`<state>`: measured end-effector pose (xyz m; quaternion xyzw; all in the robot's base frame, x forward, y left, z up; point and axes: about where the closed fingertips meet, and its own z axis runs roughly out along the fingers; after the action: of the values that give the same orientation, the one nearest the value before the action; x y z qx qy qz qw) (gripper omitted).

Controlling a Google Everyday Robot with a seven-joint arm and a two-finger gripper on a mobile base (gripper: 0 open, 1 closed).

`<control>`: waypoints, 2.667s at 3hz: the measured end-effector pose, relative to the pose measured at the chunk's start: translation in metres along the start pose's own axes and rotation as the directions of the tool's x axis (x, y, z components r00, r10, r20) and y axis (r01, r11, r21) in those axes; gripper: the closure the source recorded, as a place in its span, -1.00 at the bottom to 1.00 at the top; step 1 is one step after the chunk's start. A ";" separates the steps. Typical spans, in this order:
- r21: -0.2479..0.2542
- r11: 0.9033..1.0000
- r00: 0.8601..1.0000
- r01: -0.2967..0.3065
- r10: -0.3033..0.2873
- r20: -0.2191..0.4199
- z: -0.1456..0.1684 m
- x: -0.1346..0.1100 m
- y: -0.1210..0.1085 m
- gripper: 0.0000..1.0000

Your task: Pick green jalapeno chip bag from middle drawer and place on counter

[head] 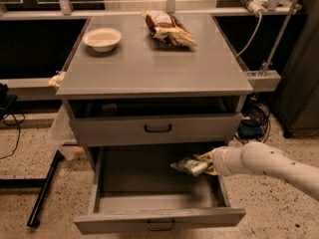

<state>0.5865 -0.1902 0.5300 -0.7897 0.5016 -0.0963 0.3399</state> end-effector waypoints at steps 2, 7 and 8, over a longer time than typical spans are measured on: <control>0.020 0.999 0.992 -0.033 0.035 -0.121 -0.183 -0.032 -0.019 1.00; 0.109 0.942 0.915 0.317 -0.274 -0.295 -0.394 -0.152 -0.228 1.00; 0.134 0.933 0.907 0.335 -0.281 -0.314 -0.410 -0.159 -0.243 1.00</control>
Offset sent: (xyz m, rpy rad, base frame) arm -0.1452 -0.0777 0.3194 -0.1723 -0.1737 -0.1740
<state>0.4847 -0.1696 1.0220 -0.8016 0.4032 -0.3094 0.3150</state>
